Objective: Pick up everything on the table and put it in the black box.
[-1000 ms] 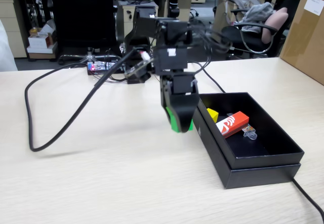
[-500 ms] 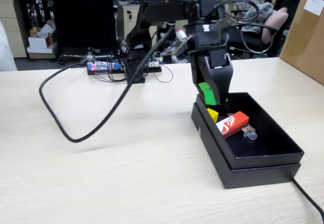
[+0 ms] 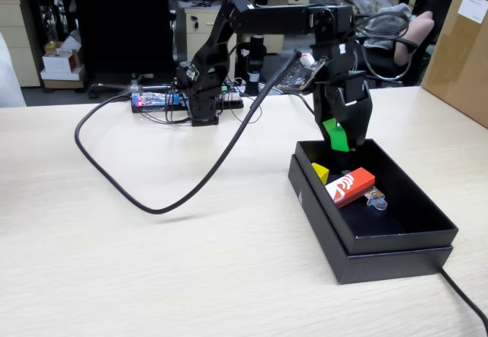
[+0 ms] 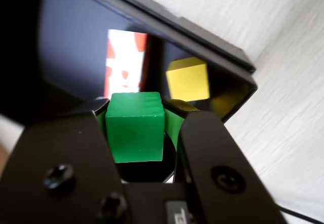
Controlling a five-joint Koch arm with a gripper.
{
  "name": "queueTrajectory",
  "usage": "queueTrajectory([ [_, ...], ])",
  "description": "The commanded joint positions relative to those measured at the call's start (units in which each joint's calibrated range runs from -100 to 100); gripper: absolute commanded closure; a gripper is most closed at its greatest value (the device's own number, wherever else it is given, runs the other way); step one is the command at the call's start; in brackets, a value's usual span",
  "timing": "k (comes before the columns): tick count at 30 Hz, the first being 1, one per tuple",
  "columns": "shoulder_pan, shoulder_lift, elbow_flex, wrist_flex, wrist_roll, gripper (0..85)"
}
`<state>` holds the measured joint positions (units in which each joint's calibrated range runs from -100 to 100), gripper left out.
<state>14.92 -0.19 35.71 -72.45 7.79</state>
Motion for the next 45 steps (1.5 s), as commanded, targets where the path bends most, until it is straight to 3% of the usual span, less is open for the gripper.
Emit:
queueTrajectory([
  [1, 0.0, 1.3, -0.3, 0.5, 0.0, 77.8],
  [6, -0.4, 3.6, -1.3, 1.0, 0.0, 77.0],
  [10, -0.5, 3.9, -1.1, 1.0, -0.2, 63.4],
  [17, -0.5, 1.2, 0.2, 1.0, -0.3, 49.3],
  [23, -0.8, -7.1, 6.7, 0.9, -0.2, 49.3],
  [28, -4.8, -13.1, 7.4, 2.8, -1.9, 49.3],
  [38, -13.9, -24.2, -23.2, 23.1, -6.7, 49.3],
  [45, -14.7, -38.4, -47.0, 34.4, -7.2, 49.5],
])
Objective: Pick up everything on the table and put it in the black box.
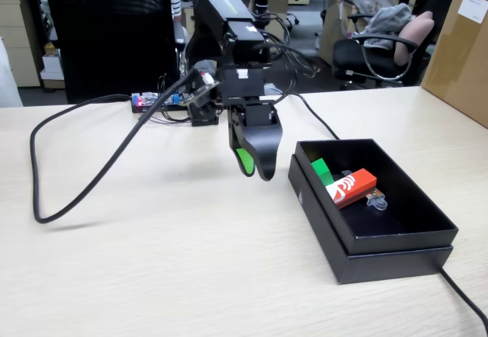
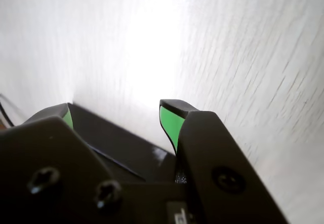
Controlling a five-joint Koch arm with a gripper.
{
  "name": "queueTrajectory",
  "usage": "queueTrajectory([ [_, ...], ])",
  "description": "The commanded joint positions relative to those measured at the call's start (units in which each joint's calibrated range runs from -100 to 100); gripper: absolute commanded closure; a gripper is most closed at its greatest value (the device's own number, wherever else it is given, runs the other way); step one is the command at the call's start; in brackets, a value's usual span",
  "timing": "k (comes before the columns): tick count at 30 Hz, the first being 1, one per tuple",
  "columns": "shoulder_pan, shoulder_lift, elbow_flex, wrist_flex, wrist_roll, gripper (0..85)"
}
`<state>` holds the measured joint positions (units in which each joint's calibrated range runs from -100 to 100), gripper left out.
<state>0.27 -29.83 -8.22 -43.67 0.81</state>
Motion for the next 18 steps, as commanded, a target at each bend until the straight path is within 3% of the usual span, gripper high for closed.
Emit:
queueTrajectory([
  [1, 0.0, -11.0, -5.7, 7.0, -0.2, 49.5],
  [8, -0.4, -25.2, -20.4, 12.1, -0.3, 49.5],
  [13, -1.1, -38.5, -38.7, 24.4, -0.9, 49.3],
  [18, -1.0, -48.3, -49.7, 29.5, -1.5, 49.3],
])
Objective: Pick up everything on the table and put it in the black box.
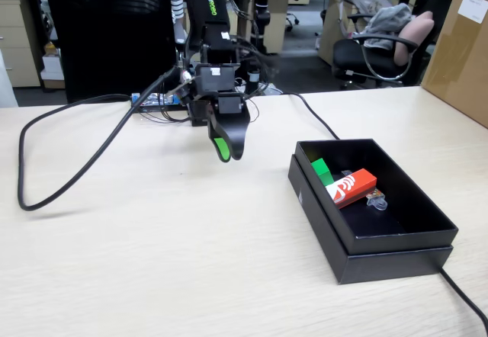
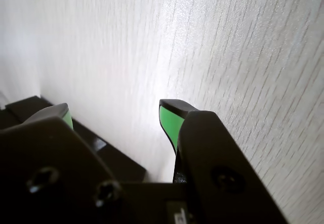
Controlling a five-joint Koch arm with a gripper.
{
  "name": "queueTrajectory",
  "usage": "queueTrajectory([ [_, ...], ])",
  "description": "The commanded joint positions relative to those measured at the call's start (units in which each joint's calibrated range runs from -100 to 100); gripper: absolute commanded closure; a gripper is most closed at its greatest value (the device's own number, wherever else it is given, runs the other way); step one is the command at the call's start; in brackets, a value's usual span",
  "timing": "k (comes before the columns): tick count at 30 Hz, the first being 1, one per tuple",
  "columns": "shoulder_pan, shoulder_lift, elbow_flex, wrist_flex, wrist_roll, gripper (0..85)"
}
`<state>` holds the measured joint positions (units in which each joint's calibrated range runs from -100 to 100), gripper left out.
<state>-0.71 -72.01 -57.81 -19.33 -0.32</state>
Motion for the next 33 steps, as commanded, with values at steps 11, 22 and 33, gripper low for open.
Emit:
queueTrajectory([
  [11, -0.4, -12.4, -22.2, 21.4, -1.8, 41.4],
  [22, -0.6, -12.3, -28.1, 22.7, -1.8, 36.4],
  [33, 0.0, -11.4, -31.2, 22.8, -2.4, 36.7],
])
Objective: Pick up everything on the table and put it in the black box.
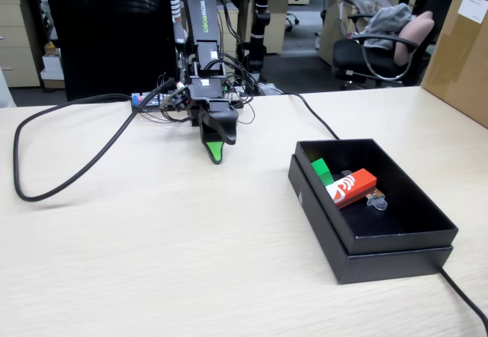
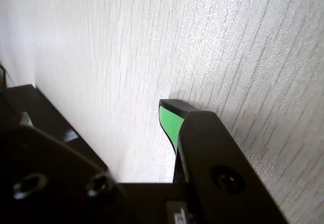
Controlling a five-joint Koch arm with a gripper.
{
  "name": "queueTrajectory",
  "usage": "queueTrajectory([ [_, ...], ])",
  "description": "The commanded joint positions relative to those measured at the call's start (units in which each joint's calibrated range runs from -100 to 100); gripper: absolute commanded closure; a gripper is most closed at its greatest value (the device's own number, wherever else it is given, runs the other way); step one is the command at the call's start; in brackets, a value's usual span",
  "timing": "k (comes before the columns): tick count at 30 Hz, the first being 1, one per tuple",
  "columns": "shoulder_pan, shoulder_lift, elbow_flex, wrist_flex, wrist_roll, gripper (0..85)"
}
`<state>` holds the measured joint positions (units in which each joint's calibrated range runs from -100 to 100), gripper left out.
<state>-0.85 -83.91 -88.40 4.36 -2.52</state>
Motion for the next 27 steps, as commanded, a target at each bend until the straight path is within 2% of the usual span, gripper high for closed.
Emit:
queueTrajectory([
  [1, 0.1, 0.6, -0.7, -0.9, -0.2, 36.7],
  [27, 0.0, 0.7, -0.7, -0.6, -0.3, 36.7],
])
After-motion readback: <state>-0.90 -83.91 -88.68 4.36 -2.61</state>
